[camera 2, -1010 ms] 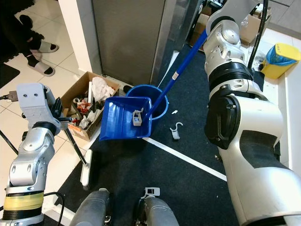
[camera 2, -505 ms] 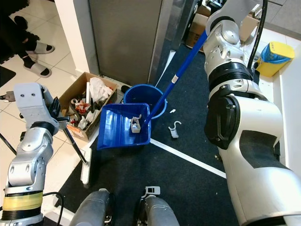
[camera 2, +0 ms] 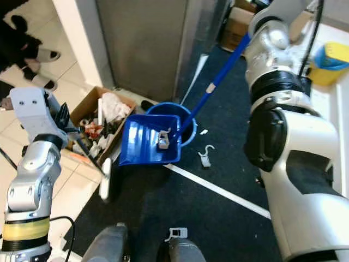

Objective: Sweep floor

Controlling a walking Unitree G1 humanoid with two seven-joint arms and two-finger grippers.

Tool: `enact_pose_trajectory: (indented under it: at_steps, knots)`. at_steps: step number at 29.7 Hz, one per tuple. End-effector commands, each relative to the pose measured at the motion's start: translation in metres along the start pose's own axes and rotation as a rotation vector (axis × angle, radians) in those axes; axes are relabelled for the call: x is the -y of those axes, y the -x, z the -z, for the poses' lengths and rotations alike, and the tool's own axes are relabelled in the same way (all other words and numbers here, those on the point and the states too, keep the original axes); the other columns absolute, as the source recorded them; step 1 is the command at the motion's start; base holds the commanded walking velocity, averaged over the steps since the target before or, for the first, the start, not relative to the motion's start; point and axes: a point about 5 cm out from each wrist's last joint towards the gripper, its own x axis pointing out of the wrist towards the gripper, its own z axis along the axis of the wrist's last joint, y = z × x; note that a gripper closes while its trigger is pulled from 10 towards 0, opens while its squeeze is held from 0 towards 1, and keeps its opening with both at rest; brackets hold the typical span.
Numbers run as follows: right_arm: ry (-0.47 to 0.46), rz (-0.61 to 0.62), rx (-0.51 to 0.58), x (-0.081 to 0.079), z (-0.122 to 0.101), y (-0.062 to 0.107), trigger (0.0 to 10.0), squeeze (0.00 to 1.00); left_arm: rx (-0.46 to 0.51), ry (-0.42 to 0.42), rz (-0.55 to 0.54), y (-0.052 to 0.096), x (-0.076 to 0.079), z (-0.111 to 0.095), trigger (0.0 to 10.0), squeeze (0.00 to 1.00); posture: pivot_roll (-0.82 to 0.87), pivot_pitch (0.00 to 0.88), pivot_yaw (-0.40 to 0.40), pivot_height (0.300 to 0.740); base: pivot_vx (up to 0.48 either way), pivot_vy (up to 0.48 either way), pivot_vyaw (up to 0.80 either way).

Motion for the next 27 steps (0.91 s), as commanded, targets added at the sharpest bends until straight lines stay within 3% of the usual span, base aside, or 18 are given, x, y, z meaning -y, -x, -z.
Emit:
enact_pose_trajectory:
  at_steps: [1,7,27]
  knots:
    - [-0.051,0.015,0.048,0.0044,-0.0128,-0.0017,10.0,0.0,0.051,-0.03,0.002,0.001,0.0004,-0.0102,10.0,0.0,0.19,0.046,-0.08,0.74,0.48,0.0,0.0]
    - [-0.051,0.017,0.048,0.0047,-0.0126,-0.0017,10.0,0.0,0.046,-0.029,0.012,0.0008,0.0023,-0.0096,10.0,0.0,0.19,0.044,-0.079,0.74,0.382,0.0,0.0]
    - [-0.038,0.011,0.061,0.0036,-0.0158,-0.002,10.0,0.0,0.035,-0.025,0.059,0.0012,0.0098,-0.0076,10.0,0.0,0.18,0.033,-0.078,0.74,0.0,0.0,0.0]
